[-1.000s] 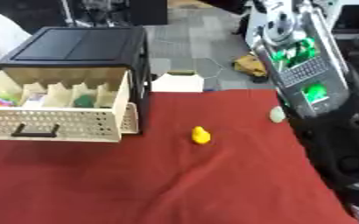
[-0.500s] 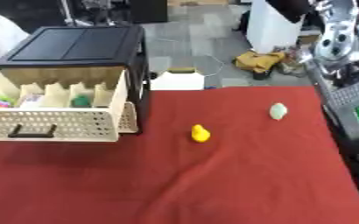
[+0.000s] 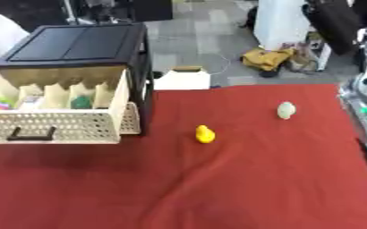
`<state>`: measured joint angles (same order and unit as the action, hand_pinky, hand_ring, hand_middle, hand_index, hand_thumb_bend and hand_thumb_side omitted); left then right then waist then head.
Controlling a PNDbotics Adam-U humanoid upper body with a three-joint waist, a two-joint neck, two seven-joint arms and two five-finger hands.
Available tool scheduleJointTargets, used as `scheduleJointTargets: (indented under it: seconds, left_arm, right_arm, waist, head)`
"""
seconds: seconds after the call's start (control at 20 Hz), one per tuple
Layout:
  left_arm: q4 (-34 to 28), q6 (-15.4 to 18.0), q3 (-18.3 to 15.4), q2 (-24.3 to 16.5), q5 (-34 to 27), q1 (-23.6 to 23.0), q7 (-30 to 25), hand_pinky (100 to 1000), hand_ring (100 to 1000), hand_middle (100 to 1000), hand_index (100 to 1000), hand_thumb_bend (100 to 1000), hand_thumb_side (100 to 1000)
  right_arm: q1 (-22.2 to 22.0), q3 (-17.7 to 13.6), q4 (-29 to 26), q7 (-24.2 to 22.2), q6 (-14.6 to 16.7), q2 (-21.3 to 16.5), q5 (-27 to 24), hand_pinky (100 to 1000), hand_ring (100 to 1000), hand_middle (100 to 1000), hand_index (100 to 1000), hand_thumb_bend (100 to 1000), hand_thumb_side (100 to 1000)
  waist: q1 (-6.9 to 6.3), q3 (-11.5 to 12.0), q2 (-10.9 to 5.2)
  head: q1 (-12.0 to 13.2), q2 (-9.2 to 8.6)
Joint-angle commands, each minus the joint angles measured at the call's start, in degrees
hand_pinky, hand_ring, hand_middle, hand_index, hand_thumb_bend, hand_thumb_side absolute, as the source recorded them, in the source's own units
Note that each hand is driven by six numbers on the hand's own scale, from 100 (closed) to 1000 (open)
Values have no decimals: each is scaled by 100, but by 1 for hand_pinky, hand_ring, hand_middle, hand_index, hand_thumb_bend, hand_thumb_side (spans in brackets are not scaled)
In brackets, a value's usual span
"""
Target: Pick up objects from table and place into drawer.
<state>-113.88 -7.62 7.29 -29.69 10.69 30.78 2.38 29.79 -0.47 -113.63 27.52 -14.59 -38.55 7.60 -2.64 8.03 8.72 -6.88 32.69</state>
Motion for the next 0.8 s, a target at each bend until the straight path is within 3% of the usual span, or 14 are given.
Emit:
scheduleJointTargets:
  seconds: [0.05, 0.2, 0.4, 0.45, 0.65, 0.8]
  left_arm:
    - [-71, 305, 107, -500, 301, 230, -569, 468, 120, 291, 833, 100, 1000]
    - [-71, 551, 231, -843, 513, 365, -1113, 548, 264, 397, 833, 100, 1000]
    - [-71, 785, 355, -1225, 530, 410, -1631, 627, 403, 522, 835, 100, 1000]
    - [-71, 833, 381, -1297, 514, 405, -1729, 647, 436, 554, 837, 100, 1000]
    - [-71, 933, 497, -1589, 429, 366, -2152, 663, 515, 615, 832, 100, 1000]
    - [-71, 970, 585, -1814, 333, 377, -2479, 619, 494, 599, 821, 100, 1000]
  right_arm:
    - [-53, -139, -96, 200, 371, -189, -53, 657, 727, 583, 772, 175, 718]
    - [-248, -191, -96, 378, 690, -187, -112, 672, 739, 596, 794, 201, 810]
    - [-488, -261, -96, 336, 1257, -180, -204, 681, 749, 618, 808, 168, 789]
    - [-542, -281, -96, 310, 1389, -176, -225, 680, 746, 618, 808, 140, 743]
    - [-743, -378, -96, 241, 1646, -156, -290, 671, 735, 607, 802, 122, 704]
    - [-825, -426, -96, 281, 1643, -161, -336, 669, 733, 604, 800, 125, 692]
  waist:
    - [-8, -19, -72]
    - [-40, -42, -72]
    - [-72, -73, -61]
    - [-77, -81, -58]
    - [-91, -113, -45]
    - [-95, -121, -43]
  head:
    - [37, 35]
    - [84, 30]
    - [177, 31]
    - [198, 30]
    - [265, 23]
    - [271, 15]
